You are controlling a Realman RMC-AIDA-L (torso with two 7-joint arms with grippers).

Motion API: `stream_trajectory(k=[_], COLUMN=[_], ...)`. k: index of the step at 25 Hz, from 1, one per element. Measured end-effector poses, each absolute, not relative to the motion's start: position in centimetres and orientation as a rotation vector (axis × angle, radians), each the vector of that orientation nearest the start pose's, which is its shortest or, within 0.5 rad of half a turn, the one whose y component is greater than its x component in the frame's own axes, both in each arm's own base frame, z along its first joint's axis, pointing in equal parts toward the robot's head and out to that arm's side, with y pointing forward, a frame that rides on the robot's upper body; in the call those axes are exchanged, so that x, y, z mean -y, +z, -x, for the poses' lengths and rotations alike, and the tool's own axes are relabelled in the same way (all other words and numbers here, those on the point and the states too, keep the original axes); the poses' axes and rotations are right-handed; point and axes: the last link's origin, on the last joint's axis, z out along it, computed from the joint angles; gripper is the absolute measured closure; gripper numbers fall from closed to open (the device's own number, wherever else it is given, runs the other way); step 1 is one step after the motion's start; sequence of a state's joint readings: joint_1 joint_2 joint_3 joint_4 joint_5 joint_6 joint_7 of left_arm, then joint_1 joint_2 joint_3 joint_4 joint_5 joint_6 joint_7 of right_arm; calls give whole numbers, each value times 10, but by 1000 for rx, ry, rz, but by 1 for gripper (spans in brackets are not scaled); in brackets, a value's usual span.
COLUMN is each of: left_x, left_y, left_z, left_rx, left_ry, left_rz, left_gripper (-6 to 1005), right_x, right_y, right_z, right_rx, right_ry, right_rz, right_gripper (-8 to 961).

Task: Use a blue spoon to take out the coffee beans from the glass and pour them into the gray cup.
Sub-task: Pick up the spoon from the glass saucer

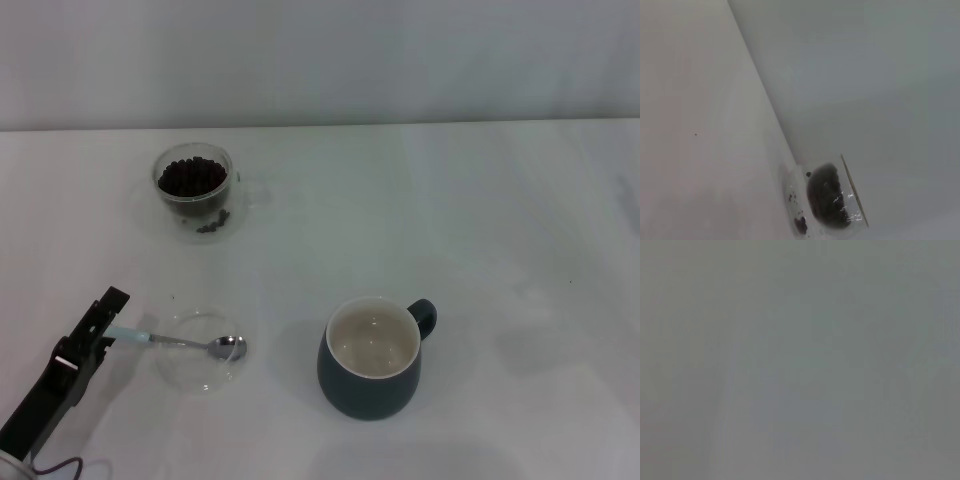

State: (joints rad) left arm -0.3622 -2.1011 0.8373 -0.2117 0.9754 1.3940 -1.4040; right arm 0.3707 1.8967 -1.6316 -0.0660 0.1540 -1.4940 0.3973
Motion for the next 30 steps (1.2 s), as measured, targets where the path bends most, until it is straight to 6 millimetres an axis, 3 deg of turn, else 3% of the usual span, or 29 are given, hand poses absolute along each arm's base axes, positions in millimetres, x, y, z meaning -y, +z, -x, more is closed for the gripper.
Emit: stream_trajectory(k=[26,30], left_x=[-239,-237], left_y=[-74,-74], left_z=[335,337], left_rx=[-2402,-2414], left_ry=[1838,1839], left_rz=[-1921,-1906], left_gripper=[343,495], right_x=[-298,-298], right_y=[96,95], right_z=[-359,-359], right_rx=[-316,-318], right_ry=[874,875], right_rz=[1511,1512], right_gripper=[378,377])
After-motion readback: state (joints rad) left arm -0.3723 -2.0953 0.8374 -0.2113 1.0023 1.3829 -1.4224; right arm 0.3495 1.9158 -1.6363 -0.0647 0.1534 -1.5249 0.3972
